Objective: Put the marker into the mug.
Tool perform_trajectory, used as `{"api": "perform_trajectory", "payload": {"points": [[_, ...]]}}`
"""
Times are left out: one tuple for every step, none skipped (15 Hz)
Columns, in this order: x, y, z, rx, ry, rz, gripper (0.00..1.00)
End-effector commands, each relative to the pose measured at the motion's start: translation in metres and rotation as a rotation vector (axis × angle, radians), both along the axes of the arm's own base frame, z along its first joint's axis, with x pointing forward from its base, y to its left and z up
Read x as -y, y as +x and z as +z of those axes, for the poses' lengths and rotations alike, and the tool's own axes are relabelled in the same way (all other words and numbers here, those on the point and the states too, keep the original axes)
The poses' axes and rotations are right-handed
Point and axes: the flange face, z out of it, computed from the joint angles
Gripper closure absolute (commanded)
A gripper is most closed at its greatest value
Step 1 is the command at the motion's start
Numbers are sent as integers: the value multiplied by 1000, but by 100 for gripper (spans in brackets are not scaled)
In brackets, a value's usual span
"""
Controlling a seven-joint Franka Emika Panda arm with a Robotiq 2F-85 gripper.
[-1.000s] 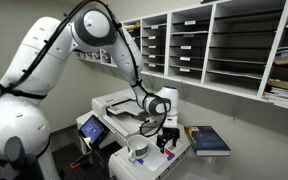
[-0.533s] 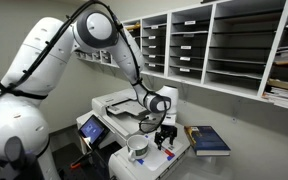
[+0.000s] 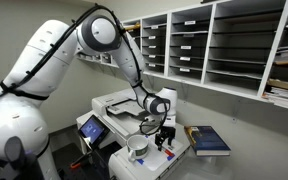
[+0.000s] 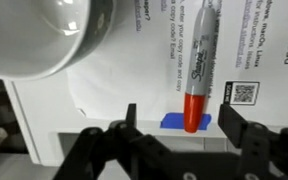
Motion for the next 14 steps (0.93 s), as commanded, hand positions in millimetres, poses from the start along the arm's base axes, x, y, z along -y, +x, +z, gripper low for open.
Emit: {"api": "perform_trajectory", "payload": {"points": [[6,9,-12,13,-12,38,13],[6,11,-16,12,-12,43,14],[6,12,-20,10,-12,50,20],[6,14,-23,9,-11,59,30],[6,16,-27,10,-15,66,42],[6,18,-29,11,-16,74,52],[6,20,-32,13,-22,84,61],[7,21,-34,16,-27,87,68],[8,23,-35,21,-32,88,77],[8,24,-36,27,-39,90,84],[9,26,-36,36,-41,92,92],[8,25,-32,40,-37,101,98],[7,24,-28,39,-44,113,94],[7,20,-20,33,-45,144,94]]}}
